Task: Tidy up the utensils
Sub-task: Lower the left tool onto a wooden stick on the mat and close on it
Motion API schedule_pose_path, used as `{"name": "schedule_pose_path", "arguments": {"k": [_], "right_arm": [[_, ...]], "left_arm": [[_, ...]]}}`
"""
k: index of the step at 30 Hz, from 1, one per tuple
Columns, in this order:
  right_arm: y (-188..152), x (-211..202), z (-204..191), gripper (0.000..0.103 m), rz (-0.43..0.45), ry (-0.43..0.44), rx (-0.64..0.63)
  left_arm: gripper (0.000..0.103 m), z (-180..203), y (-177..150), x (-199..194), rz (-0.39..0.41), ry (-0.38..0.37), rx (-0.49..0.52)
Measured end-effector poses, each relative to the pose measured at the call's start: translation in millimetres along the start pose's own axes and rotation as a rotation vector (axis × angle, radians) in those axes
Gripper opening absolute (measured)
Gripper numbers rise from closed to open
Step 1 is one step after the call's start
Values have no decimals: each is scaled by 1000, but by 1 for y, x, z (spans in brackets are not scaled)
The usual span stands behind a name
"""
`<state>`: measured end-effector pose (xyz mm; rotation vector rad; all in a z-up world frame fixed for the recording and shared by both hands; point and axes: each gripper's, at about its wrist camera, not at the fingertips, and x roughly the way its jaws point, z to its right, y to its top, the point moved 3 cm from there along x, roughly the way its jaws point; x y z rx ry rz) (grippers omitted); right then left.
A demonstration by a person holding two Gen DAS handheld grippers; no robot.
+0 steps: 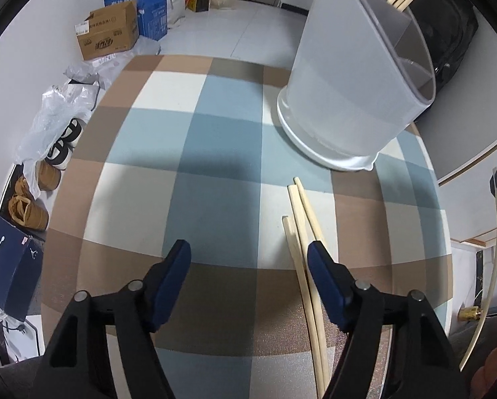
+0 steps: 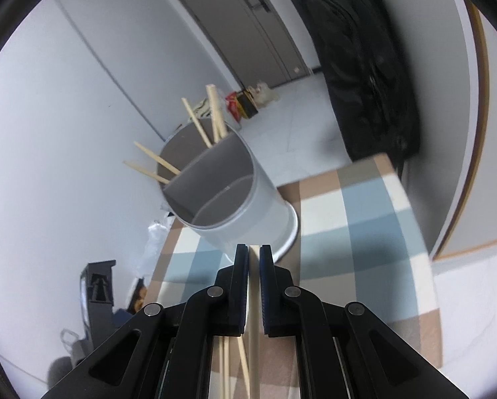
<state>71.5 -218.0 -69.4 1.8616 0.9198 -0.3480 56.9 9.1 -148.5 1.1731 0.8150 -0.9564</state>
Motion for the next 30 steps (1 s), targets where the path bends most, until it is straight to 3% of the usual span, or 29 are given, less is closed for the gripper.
{"name": "schedule_pose_path", "arguments": {"k": [2,7,10,13,17,19,22,30], "right_arm": [[0,4,5,6,-25,16,30],[3,13,18,6,-96,14,69],[1,25,30,6,-162,16,117],[-2,32,41,6,-188,-27,126],[-6,45,47,6,-223,-115,81],[-17,60,58,6,-275,-130,127],[-28,70,70,6,-310,-152,180],[-27,61,76,6,-282,-81,269]], "left_arm": [[56,1,0,2,-14,-8,-2],[48,5,5,4,-30,-37,-19],[46,10,7,6,-31,-4,8],[36,16,7,8,-29,41,63],[13,22,7,9,-42,9,92],[7,23,7,9,-50,-16,95],[4,26,8,10,-57,-32,108],[1,13,16,0,-15,-106,31]]}}
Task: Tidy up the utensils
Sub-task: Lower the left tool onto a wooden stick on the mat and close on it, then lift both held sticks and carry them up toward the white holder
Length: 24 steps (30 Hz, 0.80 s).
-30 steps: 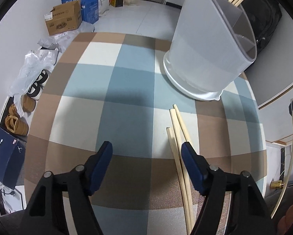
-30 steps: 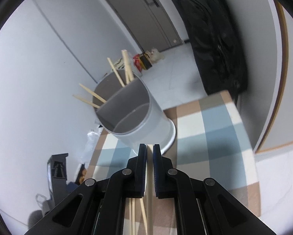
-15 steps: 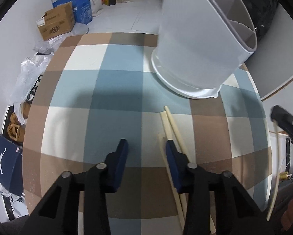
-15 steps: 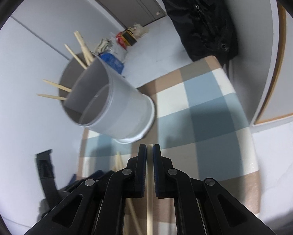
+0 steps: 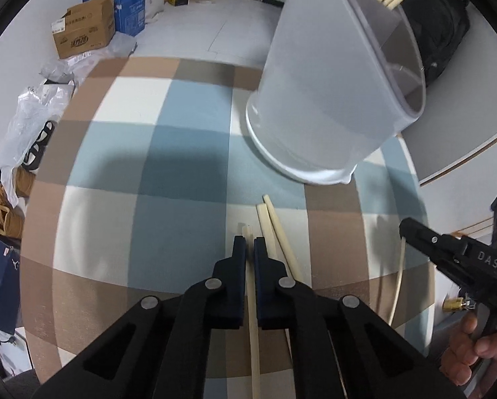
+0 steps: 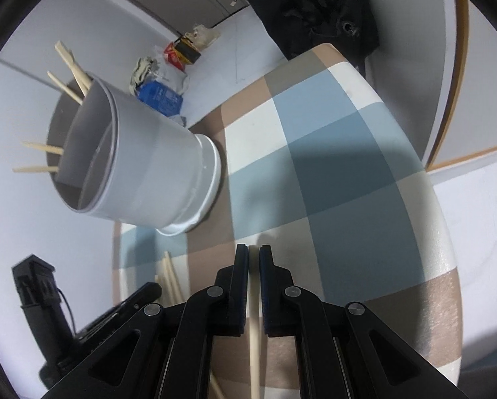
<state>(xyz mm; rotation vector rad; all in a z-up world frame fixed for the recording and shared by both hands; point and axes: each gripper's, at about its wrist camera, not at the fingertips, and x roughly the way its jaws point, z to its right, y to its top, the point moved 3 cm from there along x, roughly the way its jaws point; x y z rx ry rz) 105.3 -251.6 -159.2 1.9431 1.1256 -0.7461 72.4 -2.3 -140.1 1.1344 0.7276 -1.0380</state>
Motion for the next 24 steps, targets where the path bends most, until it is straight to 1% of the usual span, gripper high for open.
{"name": "schedule_pose_path", "arguments": {"k": [5,9,11,14,20,24], "right_arm": [[0,-12,7,6,7,59,71],[0,-32,2,6,61,85,69],[2,-42,-6,6,94,96,43],[2,-57,-21,6,149,111,-19],[-3,-89,-56,6,262,144,-171],[-6,-105,-72,6,310,164,-230]], "left_arm": [[1,3,6,-26,106,-12,31],[1,2,10,-47,185,-25,35],[1,3,12,-60,230,-25,45],[0,1,14,-74,273,-35,50],[0,4,18,-109,379,-64,51],[0,8,22,-126,420,-76,72]]}}
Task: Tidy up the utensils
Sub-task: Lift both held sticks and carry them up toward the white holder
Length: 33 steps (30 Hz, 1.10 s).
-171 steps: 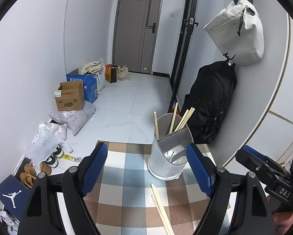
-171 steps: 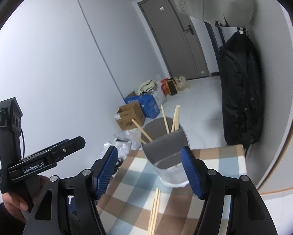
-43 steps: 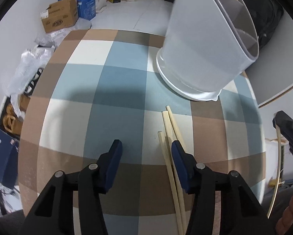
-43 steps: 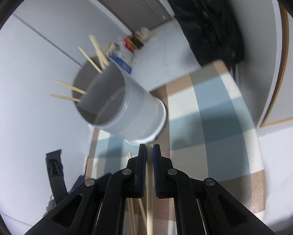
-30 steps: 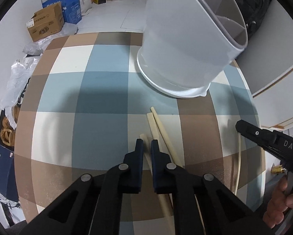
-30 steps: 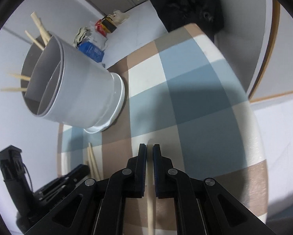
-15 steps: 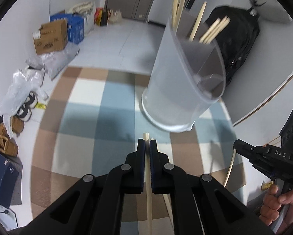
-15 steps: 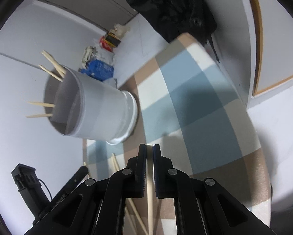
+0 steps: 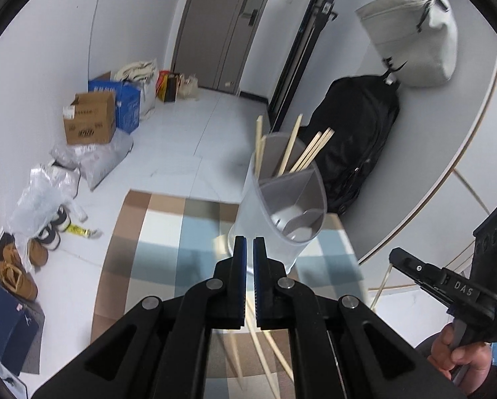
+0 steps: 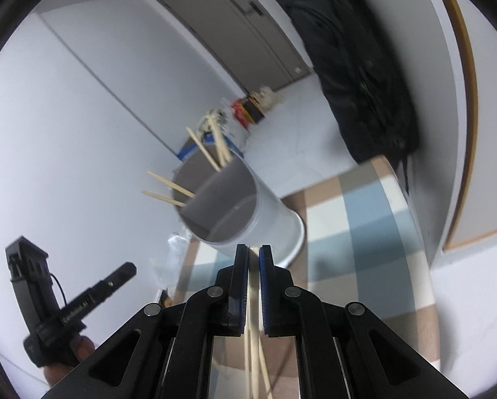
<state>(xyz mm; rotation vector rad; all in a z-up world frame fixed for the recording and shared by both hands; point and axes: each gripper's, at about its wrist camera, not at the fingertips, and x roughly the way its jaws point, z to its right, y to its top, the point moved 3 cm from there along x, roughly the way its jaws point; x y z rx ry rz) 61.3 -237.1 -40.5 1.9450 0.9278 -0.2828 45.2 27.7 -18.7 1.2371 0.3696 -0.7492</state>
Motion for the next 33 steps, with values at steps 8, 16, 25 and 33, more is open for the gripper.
{"name": "schedule_pose_path", "arguments": {"k": [8,16,25,33], "right_arm": [[16,-21,-39,6,99,36,-126],[14,-23,-41,6,111,20,-178],[7,4,-8,6,45,8,-134],[9,15,8,6,18,23,-99]], "left_arm": [[0,3,9,-6,9,5,44],[35,-68,-23,54,-244,131,-86],[42,-86,-33,115,-376,209,-64],[42,-96,-33,145,-448,278,-87]]}}
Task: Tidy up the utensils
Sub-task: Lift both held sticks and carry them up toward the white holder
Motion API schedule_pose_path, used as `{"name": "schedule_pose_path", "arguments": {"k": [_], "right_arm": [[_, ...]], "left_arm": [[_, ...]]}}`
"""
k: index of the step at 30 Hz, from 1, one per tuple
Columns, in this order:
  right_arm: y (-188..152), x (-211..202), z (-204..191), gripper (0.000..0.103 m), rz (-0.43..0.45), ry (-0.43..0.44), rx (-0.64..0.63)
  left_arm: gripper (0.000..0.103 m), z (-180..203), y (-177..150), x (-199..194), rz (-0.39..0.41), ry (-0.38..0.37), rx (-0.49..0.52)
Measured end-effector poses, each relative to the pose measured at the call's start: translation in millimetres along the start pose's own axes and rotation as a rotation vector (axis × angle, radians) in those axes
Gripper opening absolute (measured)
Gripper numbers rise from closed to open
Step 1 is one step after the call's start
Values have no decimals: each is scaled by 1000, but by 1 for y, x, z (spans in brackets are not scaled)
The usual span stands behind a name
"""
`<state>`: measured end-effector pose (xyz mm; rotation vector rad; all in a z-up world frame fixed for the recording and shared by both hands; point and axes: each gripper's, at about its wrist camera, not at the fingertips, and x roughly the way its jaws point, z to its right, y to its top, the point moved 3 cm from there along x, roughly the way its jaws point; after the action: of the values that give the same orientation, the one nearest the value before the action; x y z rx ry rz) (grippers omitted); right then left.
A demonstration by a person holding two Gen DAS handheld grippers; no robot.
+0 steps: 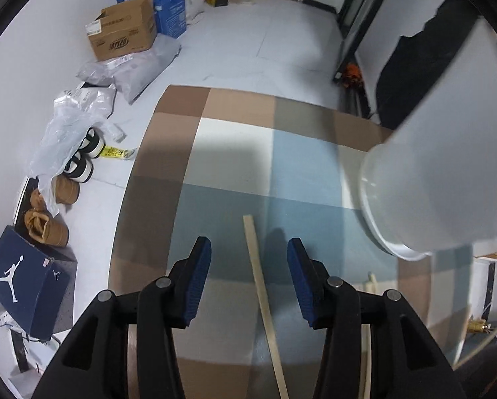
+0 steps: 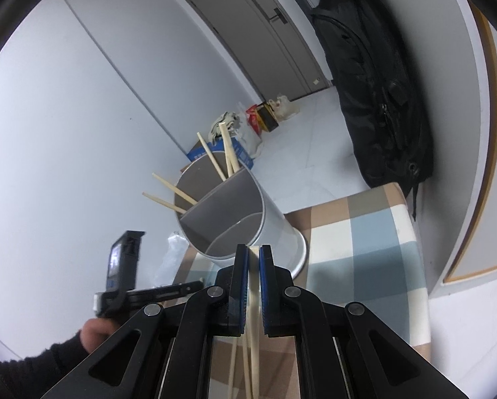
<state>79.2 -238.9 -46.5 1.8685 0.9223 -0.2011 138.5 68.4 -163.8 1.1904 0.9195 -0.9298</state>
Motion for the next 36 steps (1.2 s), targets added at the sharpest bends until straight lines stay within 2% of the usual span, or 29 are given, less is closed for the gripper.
{"name": "schedule_pose_path", "arguments": {"k": [3,4,7,8,10,12,14,18,24,36], "right_arm": [[1,0,2,6,-3,9,12],[1,1,3,6,-7,11,16],[0,5,4,6,-20,20,32],[0,5,3,6,-20,20,32],[0,4,3,6,-17,18,29],[0,3,3,6,-12,15,28],[1,2,1,6,-4,11,21],[3,-3,-4,6,18,7,2],[11,-15,-21,6,58,15,-35],[55,-47,-70,6,194,50,-137]], "left_arm": [[41,-2,1,2,25,20,-1],[38,-1,2,4,24,22,3],[4,3,3,4,36,35,29],[2,1,2,3,36,10,15],[2,0,1,2,25,-52,-8],[2,4,1,-7,57,-38,11],[2,9,-1,-22,96,-63,28],[2,19,-8,-71,228,-122,37],[2,37,-21,-131,361,-176,72],[2,49,-16,-200,500,-236,136]]}}
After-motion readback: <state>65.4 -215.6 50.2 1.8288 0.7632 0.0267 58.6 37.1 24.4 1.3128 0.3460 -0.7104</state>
